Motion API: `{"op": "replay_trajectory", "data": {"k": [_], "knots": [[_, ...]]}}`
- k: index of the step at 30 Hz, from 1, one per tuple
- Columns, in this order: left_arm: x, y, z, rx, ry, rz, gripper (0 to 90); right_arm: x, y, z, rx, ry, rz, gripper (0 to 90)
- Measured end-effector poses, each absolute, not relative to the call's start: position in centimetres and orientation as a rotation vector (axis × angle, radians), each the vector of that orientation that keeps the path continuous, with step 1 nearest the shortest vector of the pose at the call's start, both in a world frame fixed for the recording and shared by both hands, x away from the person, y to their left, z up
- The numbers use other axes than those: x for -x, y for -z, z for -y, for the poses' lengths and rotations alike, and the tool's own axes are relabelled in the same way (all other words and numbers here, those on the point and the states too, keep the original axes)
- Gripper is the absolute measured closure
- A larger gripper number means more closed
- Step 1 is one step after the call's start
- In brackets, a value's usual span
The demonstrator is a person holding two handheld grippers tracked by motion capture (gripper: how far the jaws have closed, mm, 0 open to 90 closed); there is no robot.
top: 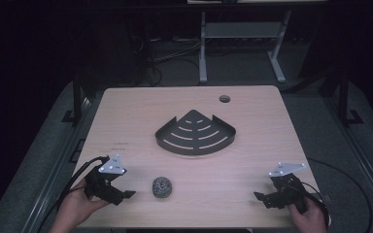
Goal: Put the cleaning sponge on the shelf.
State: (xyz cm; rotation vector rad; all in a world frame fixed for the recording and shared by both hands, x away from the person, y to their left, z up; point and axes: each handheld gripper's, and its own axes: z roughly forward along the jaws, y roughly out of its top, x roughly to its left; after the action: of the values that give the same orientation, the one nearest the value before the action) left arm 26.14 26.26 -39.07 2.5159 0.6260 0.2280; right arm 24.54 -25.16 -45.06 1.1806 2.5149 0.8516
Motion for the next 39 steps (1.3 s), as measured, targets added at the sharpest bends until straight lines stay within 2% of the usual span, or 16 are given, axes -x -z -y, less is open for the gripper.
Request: {"op": "replay_trajectory", "data": {"k": [39], "knots": [[-27.0, 40.2, -22.1, -2.555, -0.151, -0.550, 19.2, -24.4, 44.8, 25.3, -1.176, -0.848, -2.517, 14.3]]}}
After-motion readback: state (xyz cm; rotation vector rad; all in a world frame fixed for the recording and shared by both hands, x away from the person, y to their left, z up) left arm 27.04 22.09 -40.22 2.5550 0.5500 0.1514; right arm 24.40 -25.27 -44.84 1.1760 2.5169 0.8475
